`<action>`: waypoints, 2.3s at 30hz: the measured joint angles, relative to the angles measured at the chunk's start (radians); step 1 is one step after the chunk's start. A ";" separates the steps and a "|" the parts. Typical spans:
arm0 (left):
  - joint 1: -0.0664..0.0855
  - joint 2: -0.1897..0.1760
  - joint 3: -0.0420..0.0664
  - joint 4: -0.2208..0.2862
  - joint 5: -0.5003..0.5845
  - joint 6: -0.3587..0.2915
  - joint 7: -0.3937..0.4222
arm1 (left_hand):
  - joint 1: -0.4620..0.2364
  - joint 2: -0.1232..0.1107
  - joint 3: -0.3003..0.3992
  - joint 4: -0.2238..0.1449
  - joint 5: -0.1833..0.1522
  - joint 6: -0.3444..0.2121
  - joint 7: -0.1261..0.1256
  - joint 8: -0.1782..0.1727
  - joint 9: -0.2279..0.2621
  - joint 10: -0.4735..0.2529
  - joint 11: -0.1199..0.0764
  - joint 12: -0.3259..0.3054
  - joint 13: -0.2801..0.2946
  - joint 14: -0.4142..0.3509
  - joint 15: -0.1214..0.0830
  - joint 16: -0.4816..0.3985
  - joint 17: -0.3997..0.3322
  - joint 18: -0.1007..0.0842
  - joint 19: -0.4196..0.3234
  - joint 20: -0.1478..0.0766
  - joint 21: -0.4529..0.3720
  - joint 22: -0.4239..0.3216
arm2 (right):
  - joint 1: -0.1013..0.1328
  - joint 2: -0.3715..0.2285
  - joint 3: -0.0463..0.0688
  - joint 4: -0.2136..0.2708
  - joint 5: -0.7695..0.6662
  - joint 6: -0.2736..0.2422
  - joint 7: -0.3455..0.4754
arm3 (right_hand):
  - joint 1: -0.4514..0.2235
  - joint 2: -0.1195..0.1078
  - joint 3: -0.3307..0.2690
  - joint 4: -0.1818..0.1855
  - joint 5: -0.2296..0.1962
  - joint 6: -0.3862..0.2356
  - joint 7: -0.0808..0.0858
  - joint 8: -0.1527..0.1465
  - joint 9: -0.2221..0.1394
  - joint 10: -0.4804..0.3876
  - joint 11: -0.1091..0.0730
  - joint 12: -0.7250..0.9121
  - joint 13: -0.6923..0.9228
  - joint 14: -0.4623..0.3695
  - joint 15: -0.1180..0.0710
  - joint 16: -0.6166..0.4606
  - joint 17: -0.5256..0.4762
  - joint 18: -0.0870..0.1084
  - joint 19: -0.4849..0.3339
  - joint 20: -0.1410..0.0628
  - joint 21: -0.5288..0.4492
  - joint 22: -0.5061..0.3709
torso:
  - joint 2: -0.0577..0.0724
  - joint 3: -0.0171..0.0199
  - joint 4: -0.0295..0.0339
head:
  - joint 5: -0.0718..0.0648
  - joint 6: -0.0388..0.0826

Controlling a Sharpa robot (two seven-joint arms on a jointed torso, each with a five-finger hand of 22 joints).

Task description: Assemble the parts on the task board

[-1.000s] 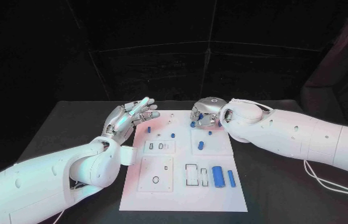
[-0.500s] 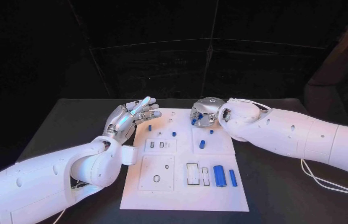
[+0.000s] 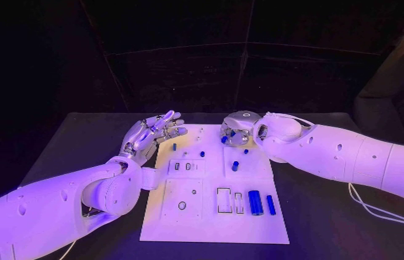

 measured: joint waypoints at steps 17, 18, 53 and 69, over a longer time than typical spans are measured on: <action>0.000 0.003 0.000 -0.001 0.000 0.008 -0.004 | -0.004 0.004 0.000 0.000 0.000 -0.004 -0.004 0.000 -0.001 0.000 0.000 -0.004 0.000 0.000 0.000 0.000 -0.002 0.000 0.000 0.000 0.000 -0.002 | -0.001 0.049 0.001 -0.040 0.031 -0.224 0.022 | -0.001 -0.001 0.029 0.020 -0.013 0.019 -0.004 0.005 0.002 0.012 -0.008 -0.007 0.004 -0.004 -0.004 0.064 0.063 -0.006 0.016 -0.002 0.037 0.062 | 0.003 0.0000 0.0026 | 0.000 0.013; 0.000 0.003 0.000 -0.001 0.000 0.009 -0.004 | -0.004 0.004 0.000 0.000 0.000 -0.004 -0.004 0.000 -0.001 0.000 0.000 -0.004 0.000 0.000 0.000 0.000 -0.002 0.000 0.000 0.000 0.000 -0.002 | -0.001 0.058 0.001 -0.050 0.034 -0.228 0.022 | -0.007 -0.007 0.033 0.024 -0.013 0.019 -0.003 0.002 0.002 0.010 -0.006 -0.007 0.004 -0.004 -0.004 0.065 0.065 -0.006 0.016 -0.002 0.037 0.063 | 0.004 0.0000 0.0028 | 0.000 0.014; 0.008 0.010 0.000 0.000 0.000 0.016 -0.009 | -0.004 0.004 0.000 0.000 0.000 -0.004 -0.004 -0.004 -0.002 0.000 0.000 -0.004 0.000 0.000 0.000 0.000 -0.003 0.000 0.000 0.000 0.000 -0.003 | 0.002 0.215 0.004 -0.198 0.058 -0.151 -0.019 | -0.026 -0.019 0.044 0.041 -0.026 0.008 0.002 -0.016 0.003 -0.002 0.006 -0.022 0.001 -0.004 -0.003 0.082 0.071 -0.006 0.015 -0.002 0.041 0.069 | 0.014 -0.0011 0.0035 | 0.016 0.005; 0.011 0.011 0.000 -0.001 0.000 0.021 -0.015 | -0.004 0.004 0.000 0.000 0.000 -0.004 -0.004 -0.004 -0.001 0.000 0.000 -0.008 0.000 0.000 0.000 0.000 -0.003 0.000 0.000 0.000 0.000 -0.003 | 0.000 0.232 0.003 -0.210 0.050 -0.155 -0.049 | -0.043 -0.036 0.041 0.063 -0.033 -0.004 0.004 -0.018 0.003 -0.024 0.010 -0.028 -0.003 -0.002 -0.001 0.082 0.066 -0.006 0.009 0.004 0.041 0.066 | 0.017 -0.0024 0.0036 | 0.017 -0.001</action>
